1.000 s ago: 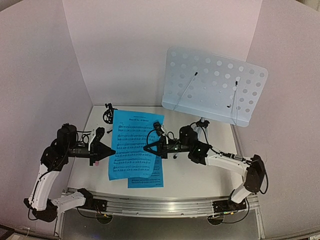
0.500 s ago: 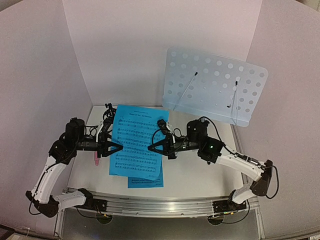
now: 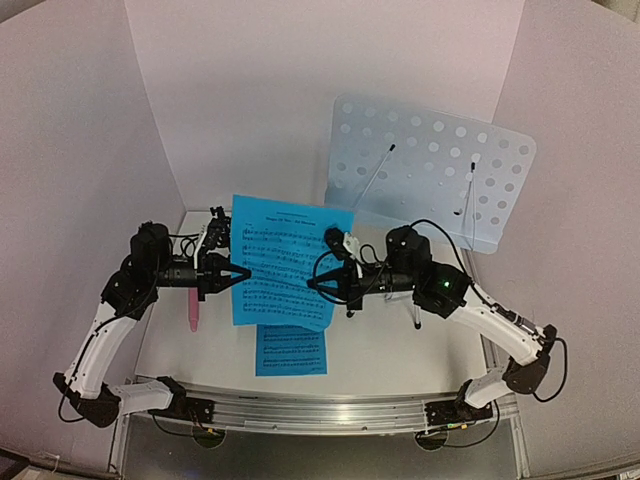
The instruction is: Set up the instrument practice props
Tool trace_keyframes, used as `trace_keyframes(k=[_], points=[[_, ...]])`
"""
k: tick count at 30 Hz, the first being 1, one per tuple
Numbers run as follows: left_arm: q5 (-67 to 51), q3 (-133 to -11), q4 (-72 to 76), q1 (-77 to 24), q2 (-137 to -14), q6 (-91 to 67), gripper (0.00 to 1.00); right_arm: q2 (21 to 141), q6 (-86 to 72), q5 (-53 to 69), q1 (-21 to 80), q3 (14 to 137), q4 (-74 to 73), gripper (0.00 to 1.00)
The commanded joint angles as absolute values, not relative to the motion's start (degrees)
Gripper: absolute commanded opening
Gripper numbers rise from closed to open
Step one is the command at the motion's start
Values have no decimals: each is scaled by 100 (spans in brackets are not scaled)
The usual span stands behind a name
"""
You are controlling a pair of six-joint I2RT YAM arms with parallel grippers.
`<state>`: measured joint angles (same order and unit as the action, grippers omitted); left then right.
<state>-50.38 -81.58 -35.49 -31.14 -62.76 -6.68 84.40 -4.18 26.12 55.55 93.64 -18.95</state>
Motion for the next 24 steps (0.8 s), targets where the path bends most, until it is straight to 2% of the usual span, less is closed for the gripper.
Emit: trace_keyframes(k=[1,2,5,7,10,15,19,24], points=[[-5026,-8821,-3041,-3219,-6566,-566,0,8354,-141,2113,5569,9910,-2482,0],[-5019,-8912,-3038,-3246,-6631,-474,0,8353,-130,2041,5569,9971,-2492,0],[-4987,-9149,-2917,-3269,-6788,-396,0,8244,-184,1500,5563,10047,-2509,24],[-4919,-9366,-2760,-3270,-6920,-423,0,8121,-227,989,5564,10069,-2500,45],[-4810,-9833,-2503,-3270,-7193,-555,0,7902,-489,152,5562,10234,-2502,58],[-4791,-10684,-2133,-3265,-7693,-938,0,7639,-1180,-1261,5563,10404,-2496,65],[-4512,-11710,-2482,-3264,-8251,-870,0,7682,-1609,-2124,5551,10562,-2547,66],[-4004,-12587,-2509,-3261,-8685,-786,0,8151,-1726,-2926,5495,11155,-2637,58]])
